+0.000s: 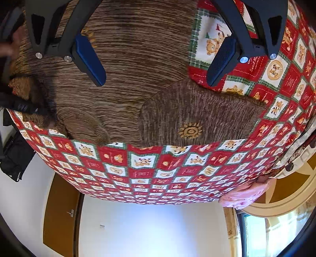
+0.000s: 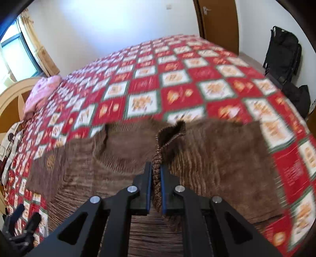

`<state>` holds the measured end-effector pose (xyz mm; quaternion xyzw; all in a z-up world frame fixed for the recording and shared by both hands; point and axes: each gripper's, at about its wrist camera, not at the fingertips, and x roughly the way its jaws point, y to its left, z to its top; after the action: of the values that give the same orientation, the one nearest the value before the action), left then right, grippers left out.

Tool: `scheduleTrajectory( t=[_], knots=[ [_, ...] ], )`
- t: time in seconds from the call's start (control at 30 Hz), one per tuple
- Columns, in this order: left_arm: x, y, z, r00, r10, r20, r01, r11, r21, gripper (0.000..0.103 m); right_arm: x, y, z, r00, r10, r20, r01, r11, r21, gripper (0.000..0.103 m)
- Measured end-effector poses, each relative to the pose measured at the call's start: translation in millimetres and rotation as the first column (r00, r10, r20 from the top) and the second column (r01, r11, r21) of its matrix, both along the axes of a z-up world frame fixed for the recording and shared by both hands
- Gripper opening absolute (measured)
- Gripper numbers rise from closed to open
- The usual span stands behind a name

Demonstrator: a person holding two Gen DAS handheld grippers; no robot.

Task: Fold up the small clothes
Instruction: 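Carry the sleeve across the sweater body with the right tool and release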

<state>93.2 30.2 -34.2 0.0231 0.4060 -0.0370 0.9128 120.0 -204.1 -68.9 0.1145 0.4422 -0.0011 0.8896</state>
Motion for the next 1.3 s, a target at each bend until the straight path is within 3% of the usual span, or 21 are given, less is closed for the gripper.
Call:
scheduleTrajectory(
  t=[0.2, 0.37, 0.43, 0.5, 0.57, 0.63, 0.67, 0.73, 0.8, 0.9, 1.0, 1.1, 1.27, 1.3],
  knots=[
    [3, 0, -6, 1.0, 0.003, 0.0, -0.003, 1.0, 0.007, 0.102, -2, 27, -28, 1.0, 0.015, -0.027, -0.017, 0.999, -0.049, 0.011],
    [4, -5, -9, 1.0, -0.005, -0.007, 0.005, 1.0, 0.006, 0.102, -5, 39, -33, 0.999, 0.034, -0.013, -0.035, 0.994, -0.1, 0.011],
    [3, -6, -10, 1.0, -0.007, -0.005, 0.007, 1.0, 0.008, 0.102, -4, 42, -34, 0.999, 0.042, 0.0, -0.042, 0.994, -0.104, 0.017],
    [3, -6, -10, 1.0, -0.011, -0.004, 0.011, 1.0, 0.013, 0.102, -3, 44, -35, 0.996, 0.085, 0.021, -0.084, 0.995, -0.051, 0.022],
    [1, -5, -10, 1.0, -0.012, 0.003, 0.012, 1.0, 0.027, 0.102, -1, 46, -36, 0.985, 0.172, 0.013, -0.173, 0.983, 0.069, 0.044],
    [0, -2, -9, 1.0, -0.008, 0.02, 0.007, 0.999, 0.043, 0.102, -8, 35, -25, 0.976, 0.21, 0.063, -0.219, 0.95, 0.222, 0.046],
    [0, 1, -9, 1.0, -0.002, 0.029, 0.001, 0.999, 0.05, 0.102, -13, 30, -19, 0.975, 0.204, 0.089, -0.22, 0.944, 0.245, 0.043],
    [1, 5, -11, 0.999, 0.015, 0.032, -0.017, 0.998, 0.054, 0.102, -24, 11, -5, 0.982, 0.137, 0.129, -0.161, 0.965, 0.206, 0.027],
    [5, 8, -15, 0.999, 0.033, 0.013, -0.033, 0.998, 0.045, 0.102, -30, -2, -3, 0.989, 0.076, 0.127, -0.093, 0.986, 0.137, 0.02],
    [8, 8, -20, 0.999, 0.05, -0.005, -0.049, 0.996, 0.069, 0.102, -31, 3, -18, 0.996, 0.061, 0.067, -0.06, 0.998, -0.008, 0.019],
    [4, 11, -21, 0.999, 0.05, -0.003, -0.049, 0.995, 0.085, 0.102, -30, 15, -39, 0.998, 0.062, 0.02, -0.061, 0.996, -0.065, 0.019],
    [1, 17, -18, 0.998, 0.062, 0.005, -0.062, 0.995, 0.082, 0.102, -32, 23, -41, 0.997, 0.056, 0.046, -0.048, 0.985, -0.167, 0.019],
    [3, 23, -17, 0.996, 0.086, 0.011, -0.087, 0.992, 0.09, 0.102, -34, 23, -38, 0.998, 0.037, 0.045, -0.027, 0.978, -0.207, 0.022],
    [4, 25, -17, 0.996, 0.093, 0.01, -0.093, 0.991, 0.091, 0.102, -37, 23, -35, 0.999, 0.026, 0.044, -0.016, 0.977, -0.211, 0.03]
  ],
)
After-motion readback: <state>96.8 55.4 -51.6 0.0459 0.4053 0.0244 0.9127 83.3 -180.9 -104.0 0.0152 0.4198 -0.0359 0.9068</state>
